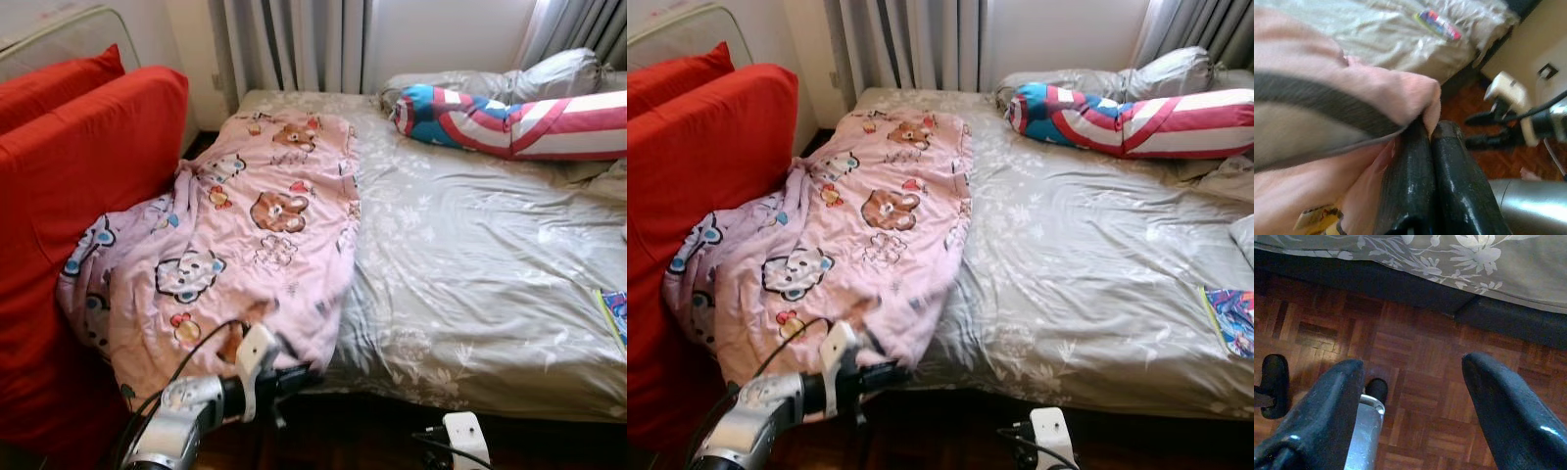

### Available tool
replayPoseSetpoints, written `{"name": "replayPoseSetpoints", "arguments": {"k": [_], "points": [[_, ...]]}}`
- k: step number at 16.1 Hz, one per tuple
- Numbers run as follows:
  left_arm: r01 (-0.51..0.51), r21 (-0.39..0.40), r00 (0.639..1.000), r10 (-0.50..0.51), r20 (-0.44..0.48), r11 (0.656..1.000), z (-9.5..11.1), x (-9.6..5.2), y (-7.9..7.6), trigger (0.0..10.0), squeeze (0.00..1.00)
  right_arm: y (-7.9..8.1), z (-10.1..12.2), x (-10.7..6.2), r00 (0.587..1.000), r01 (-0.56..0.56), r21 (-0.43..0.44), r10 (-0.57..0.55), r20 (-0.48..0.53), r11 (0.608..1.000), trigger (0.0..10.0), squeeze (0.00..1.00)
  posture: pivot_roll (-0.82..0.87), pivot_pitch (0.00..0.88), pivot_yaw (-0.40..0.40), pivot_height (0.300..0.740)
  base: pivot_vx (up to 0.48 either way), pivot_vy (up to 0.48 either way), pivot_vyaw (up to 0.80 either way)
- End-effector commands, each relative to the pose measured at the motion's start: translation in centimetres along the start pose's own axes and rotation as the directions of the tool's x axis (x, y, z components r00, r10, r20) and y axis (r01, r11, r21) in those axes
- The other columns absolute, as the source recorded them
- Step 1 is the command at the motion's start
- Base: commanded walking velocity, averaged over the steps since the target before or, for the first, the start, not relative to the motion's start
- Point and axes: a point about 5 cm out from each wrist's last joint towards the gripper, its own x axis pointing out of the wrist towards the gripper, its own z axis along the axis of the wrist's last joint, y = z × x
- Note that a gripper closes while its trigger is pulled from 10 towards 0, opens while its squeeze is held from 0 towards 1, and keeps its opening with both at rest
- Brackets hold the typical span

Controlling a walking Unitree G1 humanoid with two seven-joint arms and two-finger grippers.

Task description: Clean up the room

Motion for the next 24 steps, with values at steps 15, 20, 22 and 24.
{"name": "replayPoseSetpoints", "arguments": {"k": [15, 20, 22, 24], "points": [[0.003, -0.014, 0.999, -0.004, -0.043, 1.0, 0.1, 0.0, -0.5, 10.0, 1.0, 0.1, 0.0, 0.0, 1.0, -0.004, -0.01, 0.004, -0.004, 1.0, 10.0, 0.0, -0.03, 0.025, -0.022, 0.74, 0.0, 0.0, 0.0], [-0.034, -0.023, 0.999, 0.033, -0.024, 0.999, 0.3, -0.4, 0.0, 10.0, 1.0, 0.1, 0.0, 0.0, 1.0, -0.004, -0.011, 0.004, -0.003, 1.0, 10.0, 0.0, -0.03, 0.025, -0.022, 0.74, 0.0, 0.0, 0.0], [-0.238, -0.018, 0.971, 0.238, -0.021, 0.971, -0.1, -0.6, 2.1, 10.0, 0.0, 0.0, 0.1, 0.0, 1.0, -0.004, -0.011, 0.004, -0.003, 1.0, 10.0, 0.0, -0.02, 0.026, -0.022, 0.74, 0.0, 0.0, 0.0], [-0.458, -0.053, 0.889, 0.457, -0.036, 0.887, -0.8, -1.1, 4.1, 10.0, 0.0, 0.1, 0.1, 0.0, 1.0, -0.005, -0.011, 0.005, -0.003, 1.0, 10.0, 0.0, -0.02, 0.024, -0.021, 0.74, 0.0, 0.0, 0.0]]}}
